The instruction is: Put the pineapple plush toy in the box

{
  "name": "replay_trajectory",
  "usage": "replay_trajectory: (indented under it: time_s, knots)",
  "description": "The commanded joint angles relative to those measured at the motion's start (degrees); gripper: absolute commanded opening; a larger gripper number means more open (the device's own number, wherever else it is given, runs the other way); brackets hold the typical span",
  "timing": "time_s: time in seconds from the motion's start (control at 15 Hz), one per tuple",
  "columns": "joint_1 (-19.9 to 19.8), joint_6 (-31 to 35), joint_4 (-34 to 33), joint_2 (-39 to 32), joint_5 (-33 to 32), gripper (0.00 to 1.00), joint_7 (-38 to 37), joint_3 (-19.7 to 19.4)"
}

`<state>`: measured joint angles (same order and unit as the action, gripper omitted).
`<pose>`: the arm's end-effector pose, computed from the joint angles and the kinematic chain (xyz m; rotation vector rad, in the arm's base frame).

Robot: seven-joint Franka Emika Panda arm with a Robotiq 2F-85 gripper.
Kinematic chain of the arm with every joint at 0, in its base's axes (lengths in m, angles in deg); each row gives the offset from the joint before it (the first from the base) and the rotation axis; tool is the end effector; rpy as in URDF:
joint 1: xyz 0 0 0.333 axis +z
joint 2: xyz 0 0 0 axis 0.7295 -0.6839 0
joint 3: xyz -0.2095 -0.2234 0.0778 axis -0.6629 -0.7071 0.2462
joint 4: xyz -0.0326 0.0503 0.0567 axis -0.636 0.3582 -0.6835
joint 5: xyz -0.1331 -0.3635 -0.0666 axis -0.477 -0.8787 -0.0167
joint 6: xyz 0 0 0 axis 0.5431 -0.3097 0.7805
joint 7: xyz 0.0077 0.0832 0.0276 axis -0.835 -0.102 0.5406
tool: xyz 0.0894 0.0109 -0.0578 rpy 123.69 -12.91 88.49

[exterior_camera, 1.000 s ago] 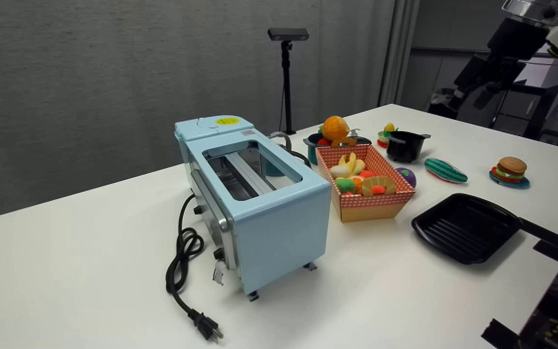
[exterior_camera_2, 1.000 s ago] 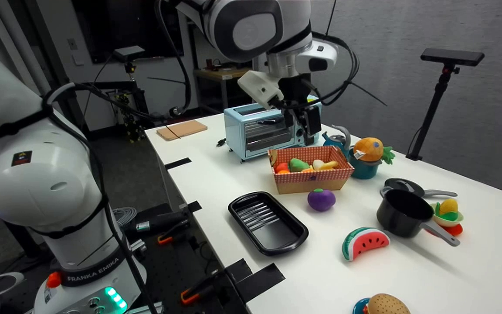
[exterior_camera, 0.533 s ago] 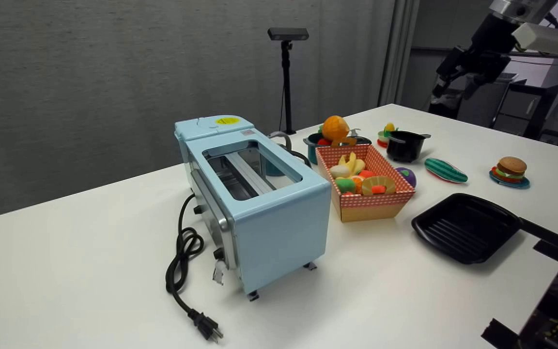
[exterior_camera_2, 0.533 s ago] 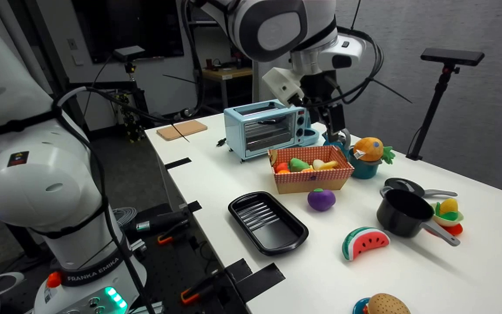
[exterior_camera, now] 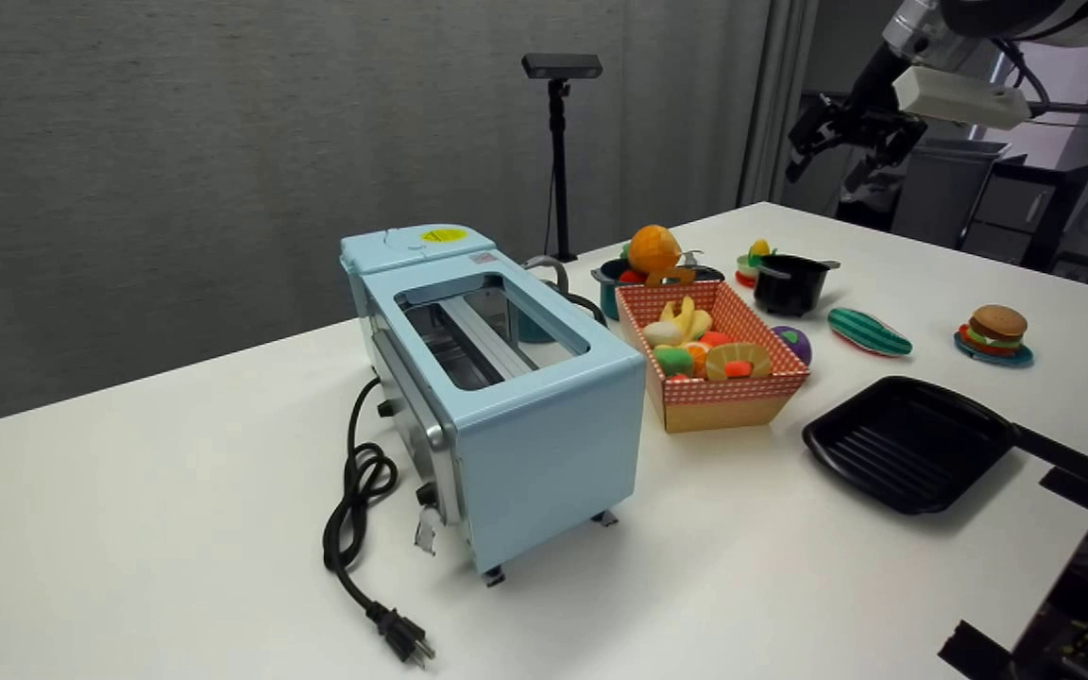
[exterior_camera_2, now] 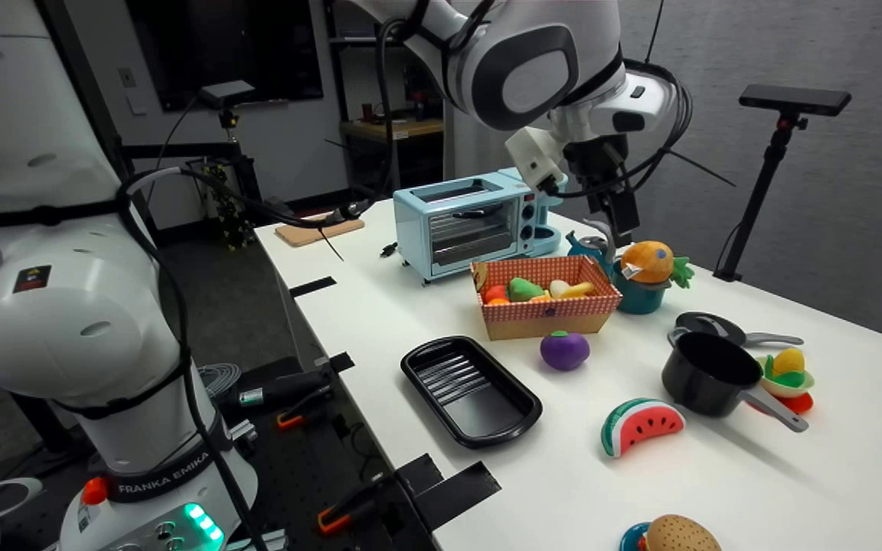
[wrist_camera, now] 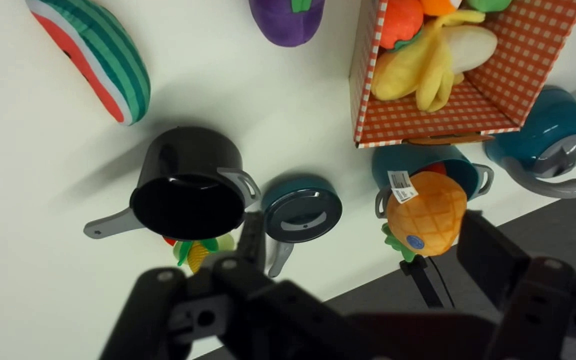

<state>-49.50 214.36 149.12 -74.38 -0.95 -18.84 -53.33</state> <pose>0.5469 -0.1118 0.4299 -2.8769 0.7490 -0.6901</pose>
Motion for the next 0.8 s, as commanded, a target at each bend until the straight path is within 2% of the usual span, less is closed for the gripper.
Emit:
replay_trajectory:
  time_s: [0.0, 0.73]
  knots:
    - [-0.9, 2.66, -5.82, -6.28, 0.66, 1.0, -3.74, 1.41]
    - [1.41, 0.58, -22.91, -17.79, -4.18, 1.0, -8.14, 0.78]
